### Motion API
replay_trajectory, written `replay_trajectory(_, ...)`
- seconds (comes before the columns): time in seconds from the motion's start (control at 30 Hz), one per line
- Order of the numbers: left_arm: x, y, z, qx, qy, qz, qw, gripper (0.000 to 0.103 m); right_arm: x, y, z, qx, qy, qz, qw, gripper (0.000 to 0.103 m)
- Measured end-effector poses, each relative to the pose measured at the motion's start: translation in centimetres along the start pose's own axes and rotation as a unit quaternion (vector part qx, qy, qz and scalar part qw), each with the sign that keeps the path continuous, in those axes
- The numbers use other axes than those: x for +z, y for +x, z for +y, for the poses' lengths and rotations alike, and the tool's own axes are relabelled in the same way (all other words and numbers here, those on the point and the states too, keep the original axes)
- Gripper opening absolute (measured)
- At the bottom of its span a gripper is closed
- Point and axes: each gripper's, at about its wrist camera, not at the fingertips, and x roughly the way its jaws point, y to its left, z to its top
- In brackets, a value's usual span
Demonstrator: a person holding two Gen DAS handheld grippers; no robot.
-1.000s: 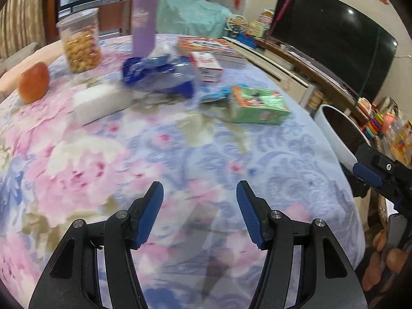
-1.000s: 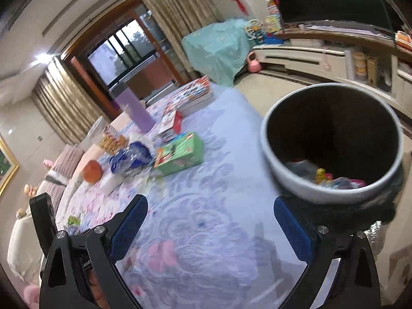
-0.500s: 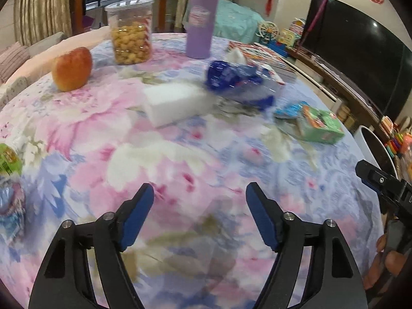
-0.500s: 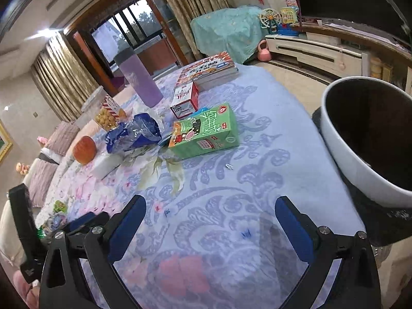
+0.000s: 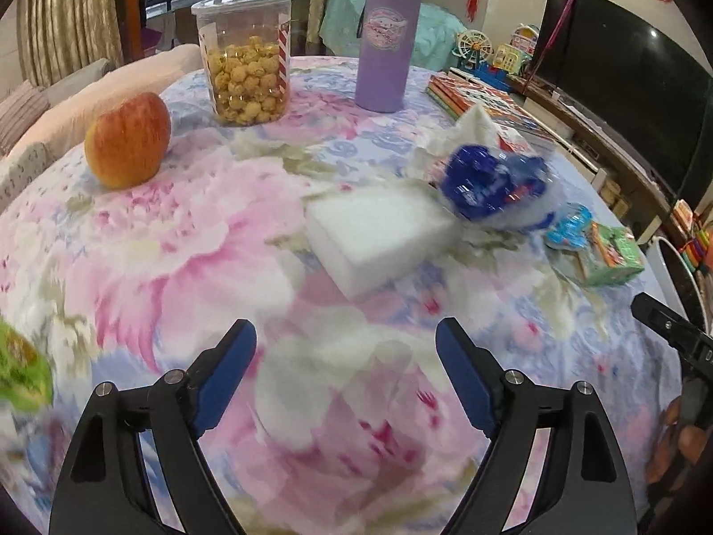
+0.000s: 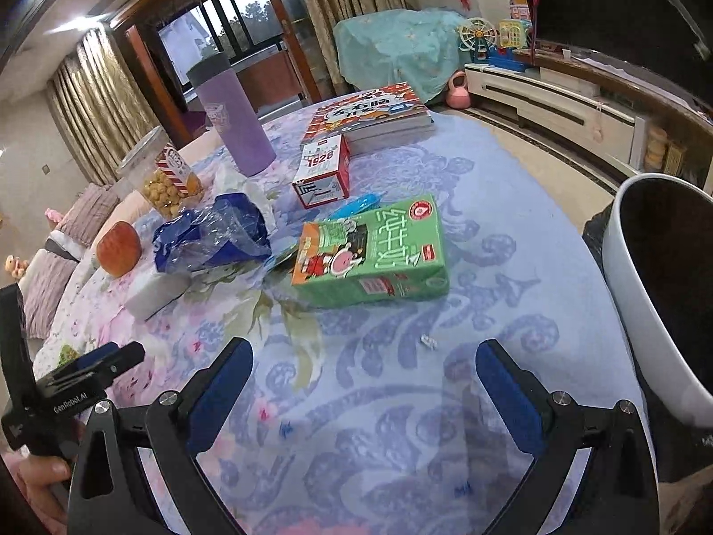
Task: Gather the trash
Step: 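Grasp the white foam block with the left tool while the right tool grasps the green milk carton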
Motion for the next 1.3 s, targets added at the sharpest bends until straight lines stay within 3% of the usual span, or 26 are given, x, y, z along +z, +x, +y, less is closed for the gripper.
replay_trajectory(0.33, 2.5, 3.4, 0.4, 0.004, 0.039, 0.017, 0.9991, 0.091, 1.5, 2.4, 0.1, -0.006, 0.001, 0.011, 1.0, 0.101)
replay_trajectory(0.5, 2.9, 3.2, -0.8, -0.004, 0.062, -0.003, 0.998, 0.09, 2.2, 3.1, 0.1, -0.01, 0.003, 0.016, 1.0, 0.101)
replay_trajectory(0.53, 2.9, 3.0, -1.0, -0.006, 0.067, -0.007, 0.9977, 0.09, 2.3, 3.2, 0.1, -0.011, 0.003, 0.015, 1.0, 0.101)
replay_trajectory(0.57, 2.8, 2.9, -1.4, -0.005, 0.074, -0.012, 0.9972, 0.081, 2.3, 3.3, 0.1, -0.012, 0.002, 0.014, 1.0, 0.101)
replay_trajectory(0.6, 2.7, 2.8, -1.6, -0.006, 0.081, -0.013, 0.9966, 0.062, 2.3, 3.3, 0.0, -0.012, 0.002, 0.013, 1.0, 0.101)
replay_trajectory(0.73, 2.4, 2.4, -2.1, 0.001, 0.082, -0.016, 0.9965, 0.058, 2.2, 3.1, 0.0, -0.014, -0.005, 0.008, 1.0, 0.099)
replay_trajectory(0.77, 2.2, 2.2, -2.1, 0.0, 0.079, -0.018, 0.9967, 0.057, 2.2, 3.0, 0.1, -0.012, -0.007, 0.005, 1.0, 0.09)
replay_trajectory(1.13, -2.3, -1.9, -4.6, -0.038, 0.039, -0.013, 0.9984, 0.056, 0.4, 0.1, -0.6, 0.019, 0.0, -0.015, 1.0, 0.09)
replay_trajectory(1.3, -4.3, -3.6, -7.0, -0.061, 0.048, -0.014, 0.9969, 0.056, -0.5, -1.9, -1.3, 0.021, 0.008, -0.025, 0.999, 0.09)
